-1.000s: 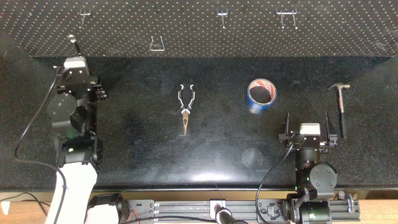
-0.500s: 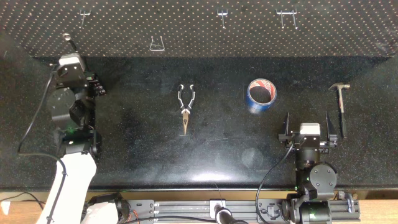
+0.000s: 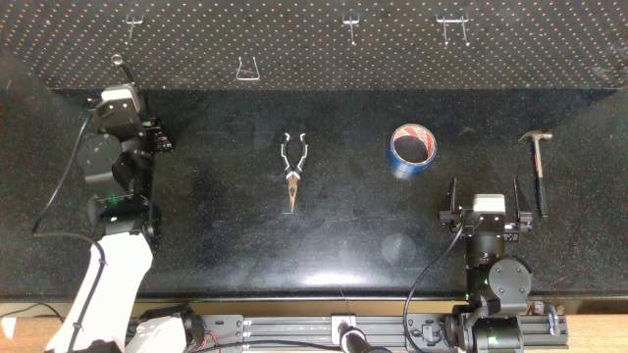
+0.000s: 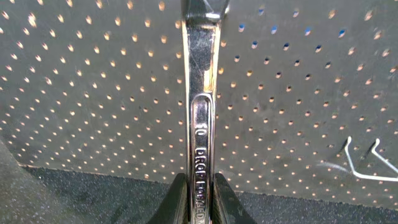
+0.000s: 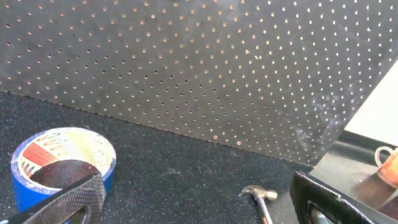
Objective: Place Tools Onto Pegboard
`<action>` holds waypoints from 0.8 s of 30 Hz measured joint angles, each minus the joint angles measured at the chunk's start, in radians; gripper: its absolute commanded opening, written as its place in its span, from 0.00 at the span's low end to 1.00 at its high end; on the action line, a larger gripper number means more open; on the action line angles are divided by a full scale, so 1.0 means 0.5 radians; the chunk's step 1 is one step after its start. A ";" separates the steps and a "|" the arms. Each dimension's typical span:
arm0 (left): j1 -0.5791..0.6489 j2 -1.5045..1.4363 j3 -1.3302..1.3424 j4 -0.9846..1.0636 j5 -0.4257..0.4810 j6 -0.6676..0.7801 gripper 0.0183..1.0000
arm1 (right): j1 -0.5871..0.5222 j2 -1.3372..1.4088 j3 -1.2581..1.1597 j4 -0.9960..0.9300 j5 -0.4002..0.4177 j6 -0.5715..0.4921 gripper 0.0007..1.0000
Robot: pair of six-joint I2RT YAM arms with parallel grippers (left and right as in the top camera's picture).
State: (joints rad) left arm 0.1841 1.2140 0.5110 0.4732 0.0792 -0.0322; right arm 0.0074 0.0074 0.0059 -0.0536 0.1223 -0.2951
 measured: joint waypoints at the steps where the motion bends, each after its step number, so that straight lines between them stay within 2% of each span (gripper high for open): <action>1: 0.003 0.014 0.001 0.000 0.008 0.000 0.01 | 0.000 0.000 0.000 0.000 0.000 0.000 0.98; 10: 0.005 0.157 0.125 0.000 0.119 0.000 0.01 | 0.000 0.000 0.000 0.000 0.000 0.000 0.98; 24: 0.005 0.188 0.166 -0.062 0.089 -0.001 0.01 | 0.000 0.000 0.000 0.000 0.000 0.000 0.98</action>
State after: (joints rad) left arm 0.1867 1.3083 0.5941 0.4423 0.1234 -0.0326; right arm 0.0074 0.0074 0.0059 -0.0536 0.1223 -0.2951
